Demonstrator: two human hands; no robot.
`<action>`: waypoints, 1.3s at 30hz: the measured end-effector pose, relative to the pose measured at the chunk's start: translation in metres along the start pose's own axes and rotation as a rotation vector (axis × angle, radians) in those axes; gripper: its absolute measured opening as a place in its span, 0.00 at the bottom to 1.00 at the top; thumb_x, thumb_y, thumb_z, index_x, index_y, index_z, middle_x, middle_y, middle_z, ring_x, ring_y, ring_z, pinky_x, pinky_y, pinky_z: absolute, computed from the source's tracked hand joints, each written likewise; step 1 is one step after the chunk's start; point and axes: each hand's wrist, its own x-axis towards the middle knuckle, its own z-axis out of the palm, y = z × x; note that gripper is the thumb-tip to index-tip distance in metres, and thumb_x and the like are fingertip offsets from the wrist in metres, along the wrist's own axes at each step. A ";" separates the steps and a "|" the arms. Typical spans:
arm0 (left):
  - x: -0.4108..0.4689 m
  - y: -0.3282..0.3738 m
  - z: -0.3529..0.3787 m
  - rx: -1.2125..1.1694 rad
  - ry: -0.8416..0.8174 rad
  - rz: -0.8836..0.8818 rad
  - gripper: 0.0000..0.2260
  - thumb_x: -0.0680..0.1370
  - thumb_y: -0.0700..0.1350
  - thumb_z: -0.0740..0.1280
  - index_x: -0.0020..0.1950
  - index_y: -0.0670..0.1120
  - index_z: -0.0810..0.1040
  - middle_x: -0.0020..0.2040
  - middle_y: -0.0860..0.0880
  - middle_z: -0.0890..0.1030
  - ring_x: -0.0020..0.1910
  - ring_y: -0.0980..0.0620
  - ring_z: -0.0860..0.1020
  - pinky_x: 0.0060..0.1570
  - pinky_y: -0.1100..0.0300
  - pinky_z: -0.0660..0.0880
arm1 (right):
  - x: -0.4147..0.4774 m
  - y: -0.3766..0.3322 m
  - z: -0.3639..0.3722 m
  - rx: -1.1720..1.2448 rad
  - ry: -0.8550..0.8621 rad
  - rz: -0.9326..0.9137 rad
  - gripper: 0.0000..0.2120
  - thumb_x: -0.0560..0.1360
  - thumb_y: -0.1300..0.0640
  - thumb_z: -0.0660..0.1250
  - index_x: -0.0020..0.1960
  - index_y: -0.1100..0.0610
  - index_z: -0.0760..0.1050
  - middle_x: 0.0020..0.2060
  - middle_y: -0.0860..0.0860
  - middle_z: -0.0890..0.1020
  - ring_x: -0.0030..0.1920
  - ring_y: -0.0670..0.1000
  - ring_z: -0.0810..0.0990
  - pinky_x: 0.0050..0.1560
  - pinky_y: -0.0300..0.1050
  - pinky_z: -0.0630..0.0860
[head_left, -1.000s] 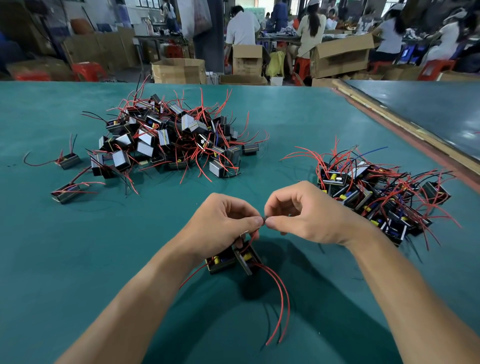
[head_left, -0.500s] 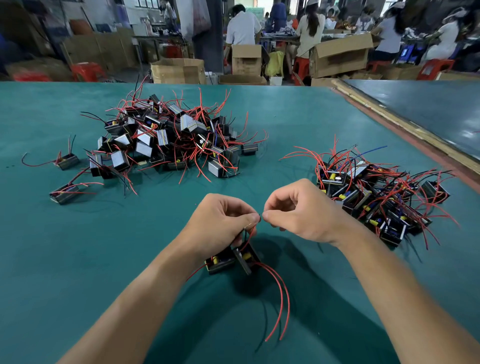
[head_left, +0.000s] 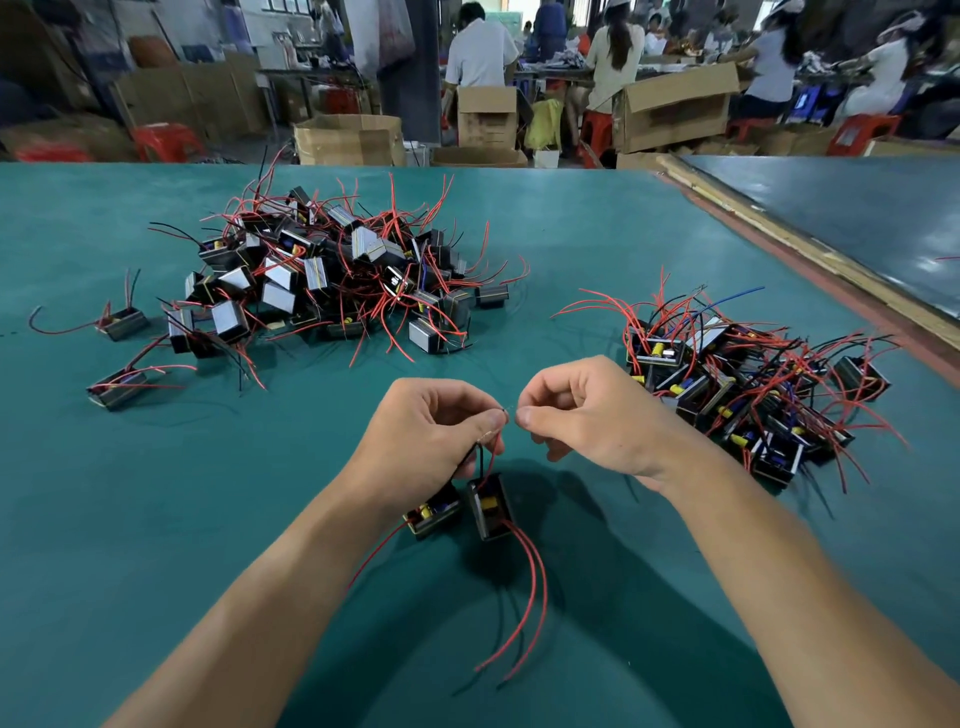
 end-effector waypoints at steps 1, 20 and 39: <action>0.000 0.000 0.000 -0.003 -0.003 -0.006 0.09 0.77 0.36 0.69 0.37 0.44 0.82 0.30 0.49 0.82 0.23 0.55 0.71 0.26 0.67 0.70 | 0.000 0.000 0.000 0.014 0.006 -0.005 0.10 0.76 0.65 0.69 0.37 0.57 0.80 0.27 0.48 0.79 0.31 0.49 0.76 0.35 0.41 0.77; -0.002 0.003 -0.005 -0.068 -0.090 -0.027 0.06 0.78 0.37 0.68 0.41 0.42 0.82 0.32 0.48 0.81 0.25 0.55 0.72 0.28 0.64 0.70 | -0.002 -0.001 -0.004 0.120 -0.049 -0.137 0.06 0.75 0.66 0.69 0.40 0.59 0.80 0.30 0.51 0.79 0.33 0.50 0.76 0.34 0.41 0.76; -0.001 0.004 0.000 -0.127 -0.014 -0.129 0.06 0.78 0.37 0.68 0.43 0.37 0.82 0.32 0.46 0.81 0.23 0.55 0.70 0.25 0.66 0.70 | -0.002 0.000 0.001 -0.194 0.064 -0.224 0.08 0.73 0.65 0.71 0.35 0.57 0.79 0.26 0.47 0.76 0.27 0.44 0.70 0.31 0.37 0.67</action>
